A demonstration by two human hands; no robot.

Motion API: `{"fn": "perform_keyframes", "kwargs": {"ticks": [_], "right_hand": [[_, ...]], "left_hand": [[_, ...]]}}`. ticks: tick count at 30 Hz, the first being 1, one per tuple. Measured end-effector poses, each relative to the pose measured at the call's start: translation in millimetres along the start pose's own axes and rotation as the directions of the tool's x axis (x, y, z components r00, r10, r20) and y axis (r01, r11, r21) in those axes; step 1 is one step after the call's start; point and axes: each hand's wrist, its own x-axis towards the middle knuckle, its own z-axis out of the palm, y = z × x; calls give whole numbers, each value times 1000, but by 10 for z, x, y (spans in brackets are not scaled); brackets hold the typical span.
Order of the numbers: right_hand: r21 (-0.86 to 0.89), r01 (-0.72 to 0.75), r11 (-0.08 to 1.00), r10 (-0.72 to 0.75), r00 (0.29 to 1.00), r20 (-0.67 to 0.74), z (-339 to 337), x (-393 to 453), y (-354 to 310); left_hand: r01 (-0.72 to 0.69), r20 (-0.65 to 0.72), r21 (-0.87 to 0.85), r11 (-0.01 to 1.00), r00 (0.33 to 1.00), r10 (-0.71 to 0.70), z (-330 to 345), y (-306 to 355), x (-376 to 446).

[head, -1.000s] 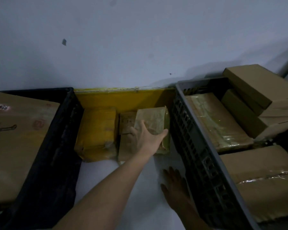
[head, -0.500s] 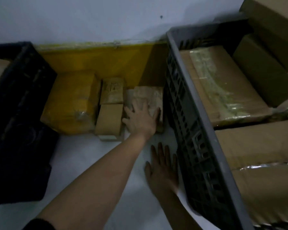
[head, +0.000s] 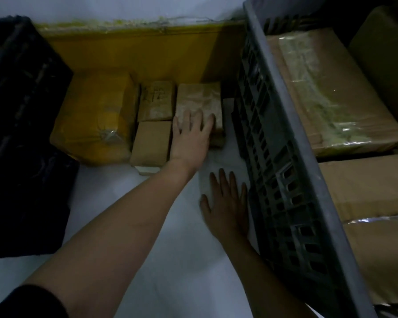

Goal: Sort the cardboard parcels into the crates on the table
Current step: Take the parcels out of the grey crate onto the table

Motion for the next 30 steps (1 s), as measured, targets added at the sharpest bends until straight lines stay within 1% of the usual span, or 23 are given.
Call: {"fn": "perform_keyframes", "kwargs": {"ticks": [3, 8, 9, 10, 12, 13, 14, 17, 19, 22, 24, 26, 28, 30], "right_hand": [[-14, -11, 1000, 10, 999, -35, -1, -5, -21], [-44, -10, 999, 7, 998, -67, 30, -1, -9], [-35, -8, 999, 6, 997, -71, 33, 0, -12], [-24, -4, 1000, 3, 997, -77, 31, 1, -14], [-10, 5, 1000, -5, 998, -69, 5, -1, -20], [-3, 2, 1000, -2, 1000, -23, -36, 1, -24], [-3, 0, 1000, 0, 999, 52, -90, 5, -33], [-30, -31, 999, 38, 965, 261, -337, 51, -138], [33, -72, 997, 55, 927, 370, -599, 43, -262], [176, -104, 979, 24, 915, 402, -985, -121, -464], [226, -85, 970, -18, 907, 420, -1241, -258, -595], [210, -22, 978, -78, 887, 456, -1542, -368, -719], [152, 59, 987, -126, 864, 488, -1874, -470, -827], [127, 108, 986, -156, 865, 477, -2222, -581, -914]], "left_hand": [[6, 9, -18, 1000, 1000, -6, -19, -58, 202], [16, 107, -48, 999, 994, -11, -127, -35, 249], [27, 94, -86, 996, 995, -19, -152, -38, 169], [41, 49, -136, 990, 998, -35, -176, -44, 54], [64, -74, -232, 971, 994, -83, -207, -51, -266], [75, -97, -265, 961, 990, -104, -226, -46, -457], [90, -86, -286, 954, 989, -120, -250, -47, -659], [154, 23, -270, 951, 988, -153, -343, -112, -1182], [213, 96, -265, 941, 976, -194, -477, -200, -1433], [302, 181, -328, 895, 950, -254, -771, -306, -1728], [327, 209, -350, 878, 941, -268, -986, -365, -1881], [331, 201, -381, 863, 941, -272, -1238, -418, -1993], [323, 167, -419, 849, 946, -278, -1513, -467, -2110], [295, 126, -405, 866, 955, -267, -1790, -502, -2234]]}}
